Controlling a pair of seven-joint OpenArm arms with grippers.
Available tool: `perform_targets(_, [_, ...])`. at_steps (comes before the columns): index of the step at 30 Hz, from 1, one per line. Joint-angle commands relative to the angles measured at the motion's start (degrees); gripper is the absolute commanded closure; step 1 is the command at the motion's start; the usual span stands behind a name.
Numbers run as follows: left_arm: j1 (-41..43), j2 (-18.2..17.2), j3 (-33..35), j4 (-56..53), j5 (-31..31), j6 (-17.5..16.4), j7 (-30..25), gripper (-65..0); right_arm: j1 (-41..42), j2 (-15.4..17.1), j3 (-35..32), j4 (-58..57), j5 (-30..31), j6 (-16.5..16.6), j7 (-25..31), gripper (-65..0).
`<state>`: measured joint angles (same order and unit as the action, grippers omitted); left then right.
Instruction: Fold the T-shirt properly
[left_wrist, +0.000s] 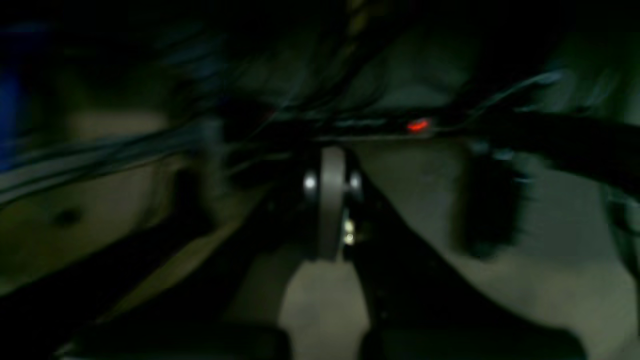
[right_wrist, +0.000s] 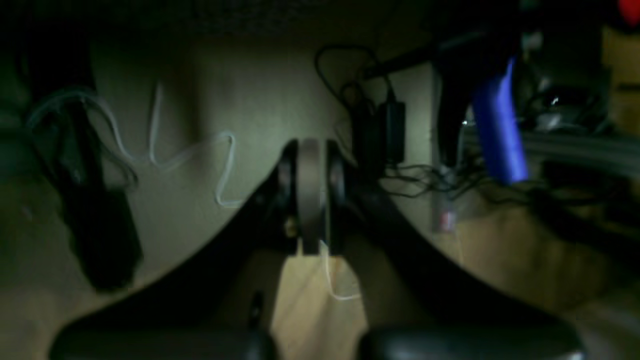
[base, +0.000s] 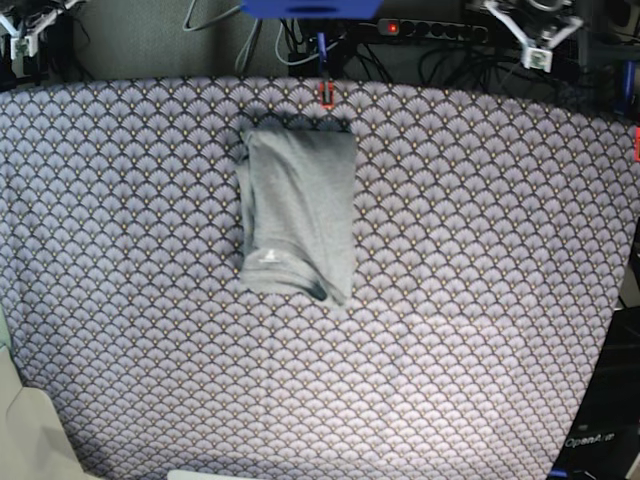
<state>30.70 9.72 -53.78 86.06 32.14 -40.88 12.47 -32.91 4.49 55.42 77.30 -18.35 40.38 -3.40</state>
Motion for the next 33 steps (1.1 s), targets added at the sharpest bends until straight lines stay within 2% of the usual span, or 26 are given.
perform_targets(1, [0.03, -0.72, -2.00, -1.27, 1.22, 0.88, -2.84, 0.0, -0.19, 0.83, 1.94, -1.91, -0.95, -0.38, 2.39, -0.3])
perform_targets(8, [-4.98, -0.72, -8.33, -17.89, 9.05, 0.88, -11.46, 0.0, 6.22, 1.44, 10.03, -19.32, -13.78, -0.38, 14.17, -0.4])
perform_targets(12, [-9.64, -1.06, -13.34, -29.14, 15.73, 0.88, -16.65, 0.0, 10.97, 2.76, 14.78, -30.92, -22.40, -0.38, 18.83, -0.4])
perform_targets(15, [-13.16, -2.37, -17.47, -35.73, 20.56, 0.88, -19.90, 0.0, 13.35, 3.11, 15.83, -36.37, -28.38, -0.38, 21.38, -0.3])
perform_targets(19, [-16.59, -4.05, -19.76, -43.82, 26.01, 0.88, -22.71, 0.0, 15.54, 3.11, 15.48, -41.38, -34.00, -0.38, 22.34, -0.3])
perform_targets(26, [-23.62, -10.02, -19.58, -62.55, 36.04, 0.88, -23.33, 0.0, 20.91, 3.11, 15.39, -53.52, -45.52, -0.38, 21.90, -0.6])
perform_targets(27, [-24.94, -10.99, -19.58, -66.15, 38.32, 0.88, -23.33, 0.0, 21.52, 3.11, 15.39, -55.63, -47.72, -2.62, 21.90, -0.6])
perform_targets(28, [-25.91, -12.05, -19.67, -69.05, 39.90, 2.77, -23.33, 0.0, 22.14, 3.11, 15.39, -57.74, -49.48, -6.84, 21.90, -0.6])
perform_targets(31, [-28.37, -14.77, -19.67, -78.63, 43.77, 13.67, -23.50, 0.0, 23.81, 3.99, 15.39, -64.24, -54.05, -18.45, 21.90, -0.6])
perform_targets(33, [-30.83, -16.53, -19.67, -84.08, 45.62, 20.18, -23.41, 0.0, 24.86, 4.87, 15.39, -68.90, -56.42, -24.16, 21.90, -0.6])
